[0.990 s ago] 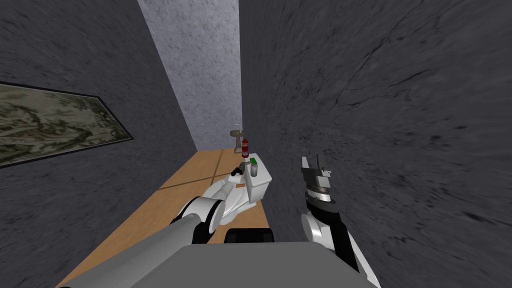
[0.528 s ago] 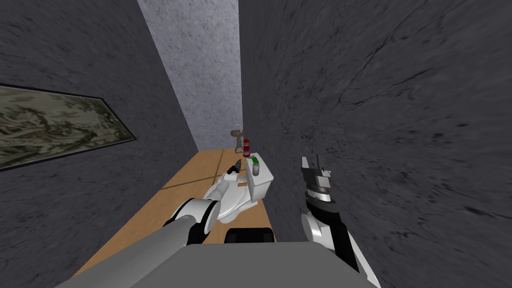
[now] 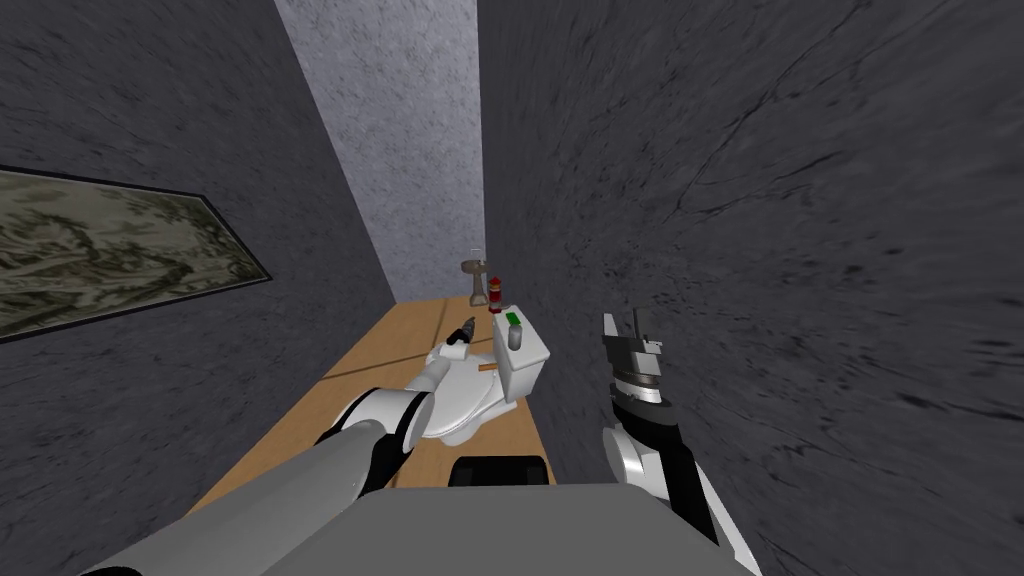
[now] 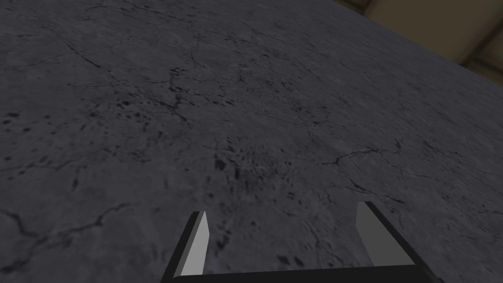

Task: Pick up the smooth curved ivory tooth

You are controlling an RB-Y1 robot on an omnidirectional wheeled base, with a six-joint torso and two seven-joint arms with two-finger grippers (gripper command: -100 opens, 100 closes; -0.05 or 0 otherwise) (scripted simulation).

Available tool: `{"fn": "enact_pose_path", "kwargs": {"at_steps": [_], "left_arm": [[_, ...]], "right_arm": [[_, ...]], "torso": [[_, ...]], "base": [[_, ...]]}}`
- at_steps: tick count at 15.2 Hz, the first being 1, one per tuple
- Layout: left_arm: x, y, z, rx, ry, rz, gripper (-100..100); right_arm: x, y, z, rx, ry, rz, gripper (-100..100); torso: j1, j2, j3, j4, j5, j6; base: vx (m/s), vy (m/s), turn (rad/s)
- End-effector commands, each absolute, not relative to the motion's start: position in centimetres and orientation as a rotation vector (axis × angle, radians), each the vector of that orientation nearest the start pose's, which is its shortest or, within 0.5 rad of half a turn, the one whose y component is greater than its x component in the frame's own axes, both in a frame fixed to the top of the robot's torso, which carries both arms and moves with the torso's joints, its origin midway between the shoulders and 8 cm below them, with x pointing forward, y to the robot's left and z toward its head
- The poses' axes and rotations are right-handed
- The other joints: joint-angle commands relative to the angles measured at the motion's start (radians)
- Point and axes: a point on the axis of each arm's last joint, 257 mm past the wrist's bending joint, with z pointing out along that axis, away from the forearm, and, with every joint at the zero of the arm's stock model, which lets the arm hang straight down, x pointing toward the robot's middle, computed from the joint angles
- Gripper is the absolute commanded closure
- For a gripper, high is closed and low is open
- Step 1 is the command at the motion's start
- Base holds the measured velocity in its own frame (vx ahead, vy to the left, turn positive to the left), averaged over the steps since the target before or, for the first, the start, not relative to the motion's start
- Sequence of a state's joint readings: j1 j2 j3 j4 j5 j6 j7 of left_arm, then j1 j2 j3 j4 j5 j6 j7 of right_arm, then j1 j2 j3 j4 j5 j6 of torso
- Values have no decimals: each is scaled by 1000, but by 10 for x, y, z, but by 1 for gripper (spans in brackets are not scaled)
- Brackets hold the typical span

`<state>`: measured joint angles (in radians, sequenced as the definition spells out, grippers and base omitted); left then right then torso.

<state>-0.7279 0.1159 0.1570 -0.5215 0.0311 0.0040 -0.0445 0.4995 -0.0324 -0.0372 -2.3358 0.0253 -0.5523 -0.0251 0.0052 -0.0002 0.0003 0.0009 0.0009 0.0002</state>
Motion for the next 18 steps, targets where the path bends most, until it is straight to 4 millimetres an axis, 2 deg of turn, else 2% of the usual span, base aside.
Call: {"fn": "enact_pose_path", "kwargs": {"at_steps": [1,3,6,8,9,10,11,13,18], "left_arm": [[679,254,-309,-1402,1503,-937,-100],[681,283,-304,-1434,1484,-900,-100],[681,283,-304,-1434,1484,-900,-100],[683,309,-299,-1477,1464,-865,-100],[683,309,-299,-1477,1464,-865,-100],[683,322,-297,-1503,1452,-849,-100],[683,322,-297,-1503,1452,-849,-100],[683,343,-293,-1555,1432,-812,-100],[682,362,-291,-1630,1397,-788,-100]], "right_arm": [[322,-278,59,533,573,1300,0],[322,-278,59,533,573,1300,0],[322,-278,59,533,573,1300,0],[322,-278,59,533,573,1300,0],[322,-278,59,533,573,1300,0],[322,-278,59,533,573,1300,0],[322,-278,59,533,573,1300,0],[322,-278,59,533,573,1300,0],[322,-278,59,533,573,1300,0]], "torso": [[0,0,0,0,0,0],[2,0,0,0,0,0],[0,1,0,0,0,0],[-3,-1,0,0,0,1],[-3,-1,0,0,-1,1],[-3,-1,0,0,0,1],[-3,0,0,0,-1,1],[-3,-1,0,0,-1,1],[-4,-1,-1,0,-1,1]], "base": [[-37,83,-86],[-46,89,-139],[-31,46,-29],[-15,23,-117],[-25,34,-117],[-30,31,-139],[-25,31,-109],[-22,29,-167],[-20,24,-158]]}}
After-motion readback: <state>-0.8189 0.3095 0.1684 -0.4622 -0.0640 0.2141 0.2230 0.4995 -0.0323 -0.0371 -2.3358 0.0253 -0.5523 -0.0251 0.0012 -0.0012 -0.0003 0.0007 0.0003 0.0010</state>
